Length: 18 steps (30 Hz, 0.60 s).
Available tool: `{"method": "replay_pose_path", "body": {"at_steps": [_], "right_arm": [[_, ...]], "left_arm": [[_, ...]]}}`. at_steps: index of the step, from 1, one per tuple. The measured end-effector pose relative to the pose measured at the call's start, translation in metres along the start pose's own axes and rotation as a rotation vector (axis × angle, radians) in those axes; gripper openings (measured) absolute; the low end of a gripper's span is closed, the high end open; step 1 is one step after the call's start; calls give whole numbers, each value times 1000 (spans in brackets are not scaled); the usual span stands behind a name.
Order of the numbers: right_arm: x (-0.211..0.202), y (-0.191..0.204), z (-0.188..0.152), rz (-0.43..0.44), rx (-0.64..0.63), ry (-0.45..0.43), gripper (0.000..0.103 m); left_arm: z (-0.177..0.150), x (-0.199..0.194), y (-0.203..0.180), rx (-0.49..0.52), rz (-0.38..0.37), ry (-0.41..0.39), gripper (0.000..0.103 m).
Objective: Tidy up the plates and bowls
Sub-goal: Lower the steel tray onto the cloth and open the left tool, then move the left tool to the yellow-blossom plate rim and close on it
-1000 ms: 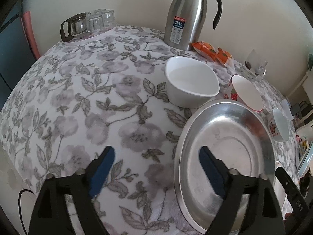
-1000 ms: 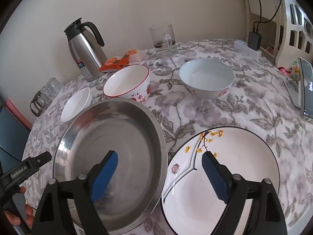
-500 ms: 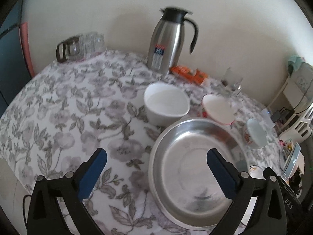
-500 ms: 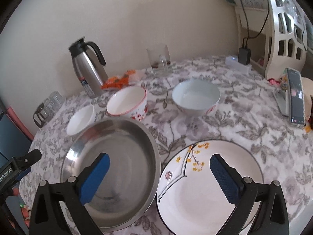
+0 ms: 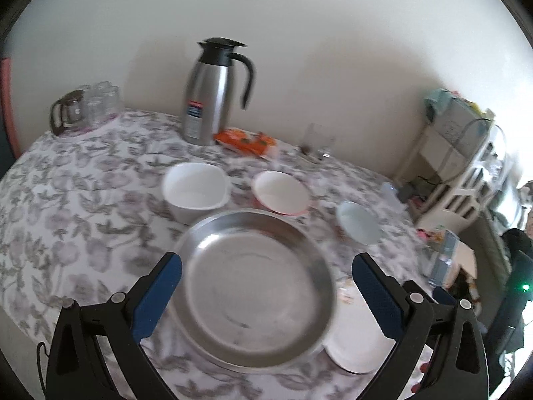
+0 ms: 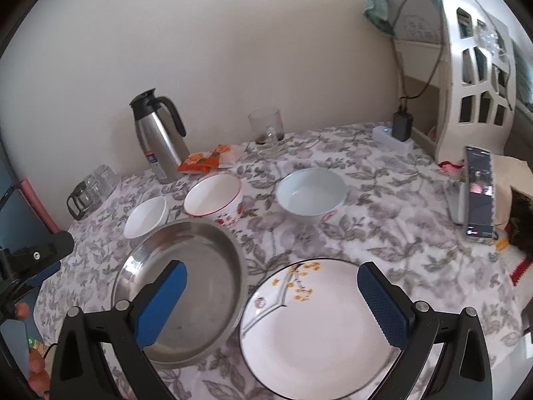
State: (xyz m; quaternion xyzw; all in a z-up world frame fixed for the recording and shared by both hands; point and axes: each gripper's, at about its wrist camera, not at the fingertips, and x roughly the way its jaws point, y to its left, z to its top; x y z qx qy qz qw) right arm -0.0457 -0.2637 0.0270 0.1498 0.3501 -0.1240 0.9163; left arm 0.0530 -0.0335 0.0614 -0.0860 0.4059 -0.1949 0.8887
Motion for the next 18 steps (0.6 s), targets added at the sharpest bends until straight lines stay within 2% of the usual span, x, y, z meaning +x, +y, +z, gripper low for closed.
{"method": "replay_pose_path", "body": {"at_steps": [9,18], "right_arm": [[-21,-56,-1,-46,80,-4,103],[-27,-111,-10,-78,194,20,103]], "left_arm": [[-16,-1,-52,52,-65,67,102],[-46,20,-101,101,-122,218,102]]}}
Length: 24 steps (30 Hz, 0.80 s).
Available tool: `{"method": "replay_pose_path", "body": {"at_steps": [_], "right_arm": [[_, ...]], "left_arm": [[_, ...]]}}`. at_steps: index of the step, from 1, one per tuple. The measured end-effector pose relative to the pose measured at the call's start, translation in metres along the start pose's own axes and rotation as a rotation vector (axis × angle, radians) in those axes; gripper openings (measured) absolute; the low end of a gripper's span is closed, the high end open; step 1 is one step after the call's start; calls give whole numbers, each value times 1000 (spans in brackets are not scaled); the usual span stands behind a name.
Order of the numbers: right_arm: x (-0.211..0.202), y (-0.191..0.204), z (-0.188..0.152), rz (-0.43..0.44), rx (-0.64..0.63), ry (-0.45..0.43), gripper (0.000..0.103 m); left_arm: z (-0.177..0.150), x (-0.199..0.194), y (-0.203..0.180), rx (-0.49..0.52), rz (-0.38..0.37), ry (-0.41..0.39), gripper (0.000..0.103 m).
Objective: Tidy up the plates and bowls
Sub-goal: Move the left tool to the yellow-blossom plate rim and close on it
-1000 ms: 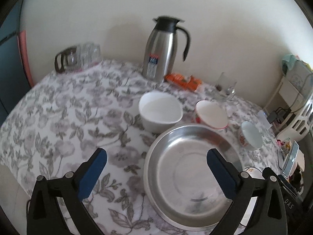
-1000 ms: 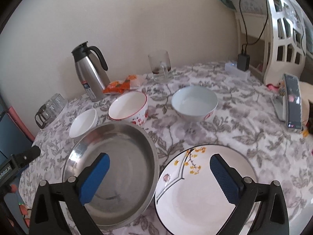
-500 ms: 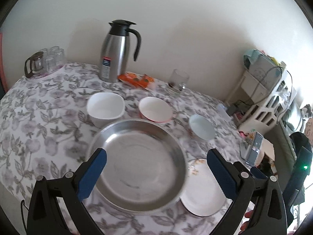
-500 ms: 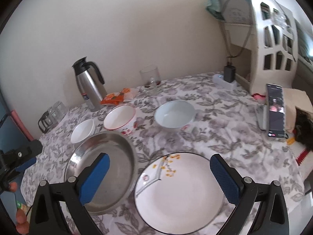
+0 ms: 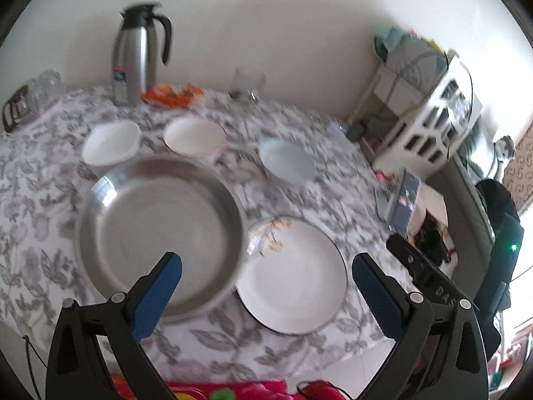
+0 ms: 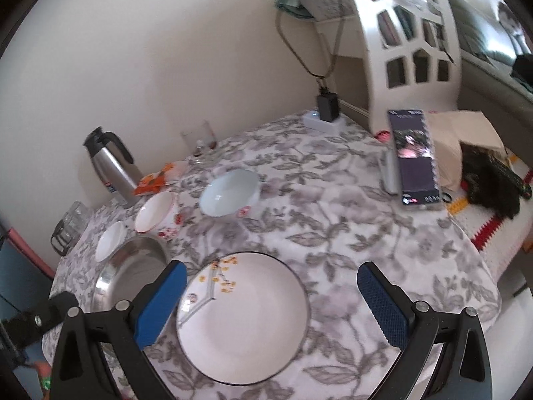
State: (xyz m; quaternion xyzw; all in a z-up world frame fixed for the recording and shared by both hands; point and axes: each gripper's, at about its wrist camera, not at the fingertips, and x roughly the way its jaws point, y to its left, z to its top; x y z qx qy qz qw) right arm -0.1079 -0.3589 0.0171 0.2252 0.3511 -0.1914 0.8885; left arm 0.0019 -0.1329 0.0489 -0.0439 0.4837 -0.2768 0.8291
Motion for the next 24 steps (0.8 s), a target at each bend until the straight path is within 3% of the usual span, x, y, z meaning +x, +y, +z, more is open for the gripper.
{"method": "replay_pose_path", "body": {"at_steps": [8,12,24], "right_arm": [[23,-28,-17,22,40,87,103],[34,-39,-24,40,58,124,100],[71,-54,-42,90,90,218,92]], "left_arm": [[-21,46,-24,-6,-15,163,102],[-27,66,-20,-77,-9,224,101],[-36,104,-6,-193,27,304,84]]}}
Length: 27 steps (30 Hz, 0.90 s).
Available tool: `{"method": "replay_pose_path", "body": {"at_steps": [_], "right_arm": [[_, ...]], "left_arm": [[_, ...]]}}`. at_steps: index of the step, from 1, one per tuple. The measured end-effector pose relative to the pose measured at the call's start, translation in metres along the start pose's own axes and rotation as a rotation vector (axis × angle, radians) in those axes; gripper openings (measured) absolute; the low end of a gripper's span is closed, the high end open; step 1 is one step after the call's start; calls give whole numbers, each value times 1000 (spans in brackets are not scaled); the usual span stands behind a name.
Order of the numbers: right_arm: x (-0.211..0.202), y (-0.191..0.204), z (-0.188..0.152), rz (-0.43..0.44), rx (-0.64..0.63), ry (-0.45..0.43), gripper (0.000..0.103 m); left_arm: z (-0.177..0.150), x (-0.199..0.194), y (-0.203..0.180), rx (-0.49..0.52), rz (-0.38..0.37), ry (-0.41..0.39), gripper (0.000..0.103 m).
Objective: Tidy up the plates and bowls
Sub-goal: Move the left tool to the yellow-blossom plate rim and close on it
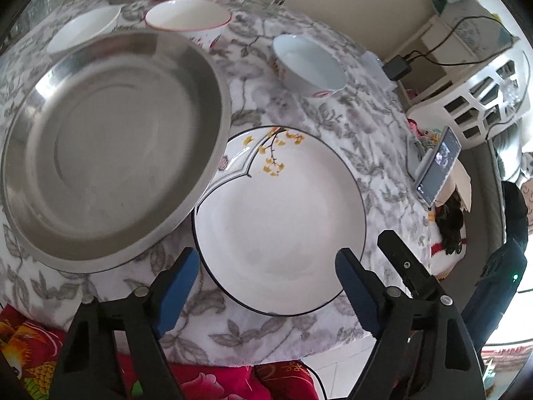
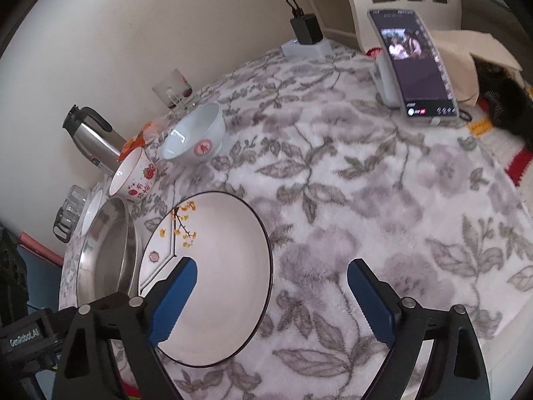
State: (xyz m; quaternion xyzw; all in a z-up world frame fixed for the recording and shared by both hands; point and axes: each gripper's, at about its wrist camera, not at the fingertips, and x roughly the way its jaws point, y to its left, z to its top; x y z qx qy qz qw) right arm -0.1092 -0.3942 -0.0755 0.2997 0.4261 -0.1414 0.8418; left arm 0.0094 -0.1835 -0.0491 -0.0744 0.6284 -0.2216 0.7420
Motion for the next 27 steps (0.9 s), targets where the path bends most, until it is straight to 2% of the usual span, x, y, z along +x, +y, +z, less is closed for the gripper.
{"method": "replay_pose_path", "body": {"at_steps": [5,9,13,18,27], "right_arm": [[13,-2,-2,17,5,29,88],[21,-6,-2,40,16,39,83],[26,-11,-2,77,31,45,75],[33,-16,-2,119,65,60,60],[45,-9,-1,163,35,77,34]], "left_arm": [[0,13,7,-50,3,39,84],[2,17,11,-83,11,38,83],[3,19,19,-144,1,24,74],[5,20,23,-172,13,11,68],[6,30,32,-219,36,14,46]]}}
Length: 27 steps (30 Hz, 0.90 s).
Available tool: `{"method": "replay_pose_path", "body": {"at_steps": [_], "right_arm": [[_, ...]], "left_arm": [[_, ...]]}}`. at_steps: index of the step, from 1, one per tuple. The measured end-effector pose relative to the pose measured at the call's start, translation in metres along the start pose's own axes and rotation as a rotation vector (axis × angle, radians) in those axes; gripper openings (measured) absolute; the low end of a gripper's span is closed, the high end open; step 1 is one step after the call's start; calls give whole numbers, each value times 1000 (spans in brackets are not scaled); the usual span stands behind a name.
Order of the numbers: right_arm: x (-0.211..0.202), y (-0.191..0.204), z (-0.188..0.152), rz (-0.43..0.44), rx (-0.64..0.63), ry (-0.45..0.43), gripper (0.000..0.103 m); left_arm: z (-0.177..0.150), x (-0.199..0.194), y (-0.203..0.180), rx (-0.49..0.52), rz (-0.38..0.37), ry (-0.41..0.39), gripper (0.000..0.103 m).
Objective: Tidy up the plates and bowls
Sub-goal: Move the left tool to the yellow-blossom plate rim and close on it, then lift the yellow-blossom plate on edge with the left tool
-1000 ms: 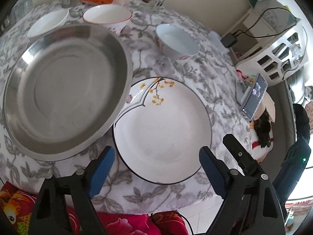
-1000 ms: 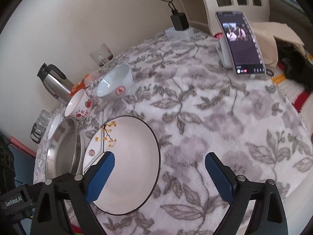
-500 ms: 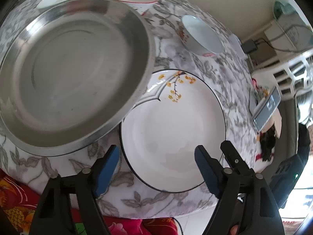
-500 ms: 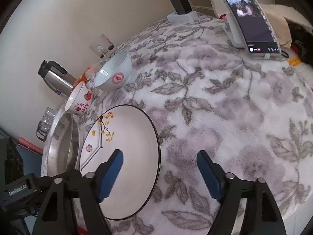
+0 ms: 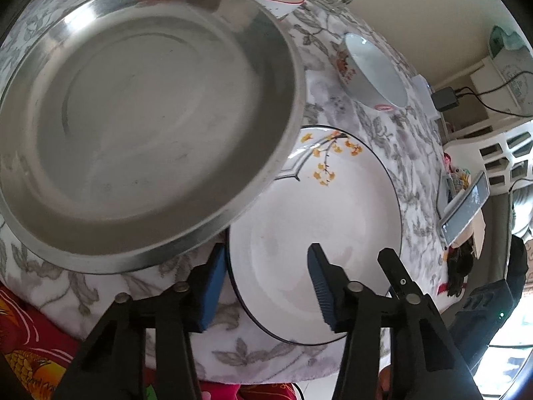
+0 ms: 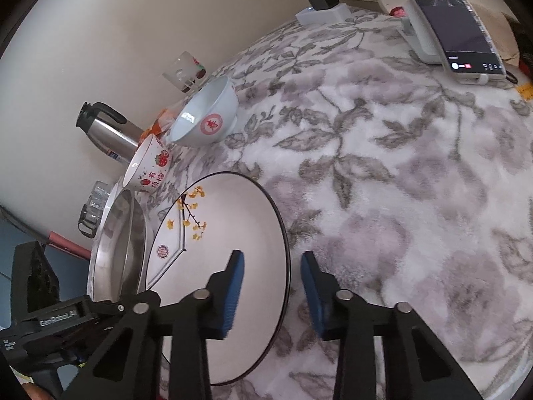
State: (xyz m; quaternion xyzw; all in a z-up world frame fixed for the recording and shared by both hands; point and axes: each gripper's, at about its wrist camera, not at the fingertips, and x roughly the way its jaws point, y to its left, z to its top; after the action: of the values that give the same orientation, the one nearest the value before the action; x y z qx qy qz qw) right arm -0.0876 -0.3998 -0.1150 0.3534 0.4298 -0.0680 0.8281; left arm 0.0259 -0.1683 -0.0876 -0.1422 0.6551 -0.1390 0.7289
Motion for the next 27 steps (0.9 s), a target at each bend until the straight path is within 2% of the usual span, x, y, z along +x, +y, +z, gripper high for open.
{"method": "replay_pose_path", "body": {"at_steps": [2,5,10,14,27], "right_arm": [[2,1,1,0,-6,4,30],[5,2,2,3,-11,4,26],[10,-5,4,-6,8,7,12],[10,-10,4,18,26,5,12],[11,-9,4,13,19,4,12]], "left_arm": [[1,2,4,-15,6,1,38],[2,5,8,-32,7,4,32],[4,8,11,-46,8,1,28],[6,11,14,-65,7,-3,21],[10,15,21,-70,3,-7,17]]}}
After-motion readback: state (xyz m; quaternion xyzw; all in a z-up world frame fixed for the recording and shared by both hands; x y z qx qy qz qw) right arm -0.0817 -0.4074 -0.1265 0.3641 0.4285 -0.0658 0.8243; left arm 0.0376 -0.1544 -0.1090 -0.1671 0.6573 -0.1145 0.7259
